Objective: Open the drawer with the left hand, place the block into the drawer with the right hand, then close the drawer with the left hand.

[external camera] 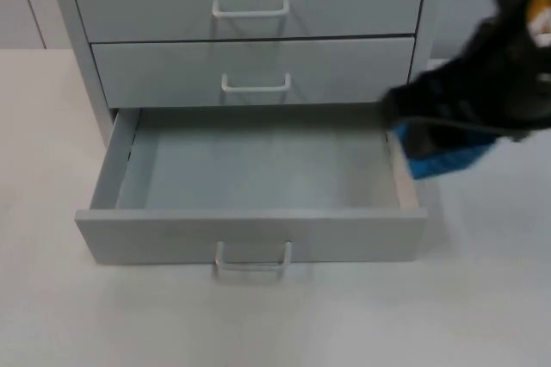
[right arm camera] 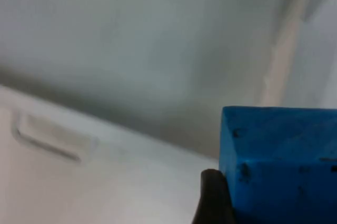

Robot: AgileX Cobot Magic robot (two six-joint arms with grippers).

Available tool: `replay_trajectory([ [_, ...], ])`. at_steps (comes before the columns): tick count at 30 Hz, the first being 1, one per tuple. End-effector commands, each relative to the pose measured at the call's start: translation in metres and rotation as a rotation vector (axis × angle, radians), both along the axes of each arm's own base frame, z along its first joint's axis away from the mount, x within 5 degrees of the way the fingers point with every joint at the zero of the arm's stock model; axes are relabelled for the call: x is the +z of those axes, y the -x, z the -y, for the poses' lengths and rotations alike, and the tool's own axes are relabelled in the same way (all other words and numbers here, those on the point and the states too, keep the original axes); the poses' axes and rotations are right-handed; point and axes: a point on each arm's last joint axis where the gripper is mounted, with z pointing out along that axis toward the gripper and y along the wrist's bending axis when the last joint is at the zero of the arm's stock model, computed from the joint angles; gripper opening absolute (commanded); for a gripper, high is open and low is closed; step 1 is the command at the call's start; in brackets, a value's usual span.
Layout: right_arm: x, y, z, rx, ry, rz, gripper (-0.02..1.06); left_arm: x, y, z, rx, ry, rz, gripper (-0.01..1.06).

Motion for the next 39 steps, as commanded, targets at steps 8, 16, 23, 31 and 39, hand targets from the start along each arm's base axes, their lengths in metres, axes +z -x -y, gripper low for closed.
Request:
replay_trajectory([
  [8,-0.029,-0.042,-0.045,-0.034,-0.138,0.086,0.0,-0.001,0.001,0.0,0.006,0.015,0.007,1.05],
  [16,-0.069,-0.061,-0.063,-0.027,-0.126,0.055,0.0,-0.001,0.001,0.0,0.006,0.015,0.007,1.05],
  [23,-0.094,-0.064,-0.067,-0.012,-0.12,0.025,0.03,-0.001,0.001,0.0,0.006,0.015,0.007,1.05],
  [31,-0.098,-0.064,-0.067,0.011,-0.102,0.032,0.53,-0.001,0.001,0.0,0.006,0.017,0.007,1.05],
  [39,-0.085,-0.064,-0.065,-0.001,-0.104,0.045,0.76,-0.001,0.001,0.0,0.006,0.017,0.007,1.05],
])
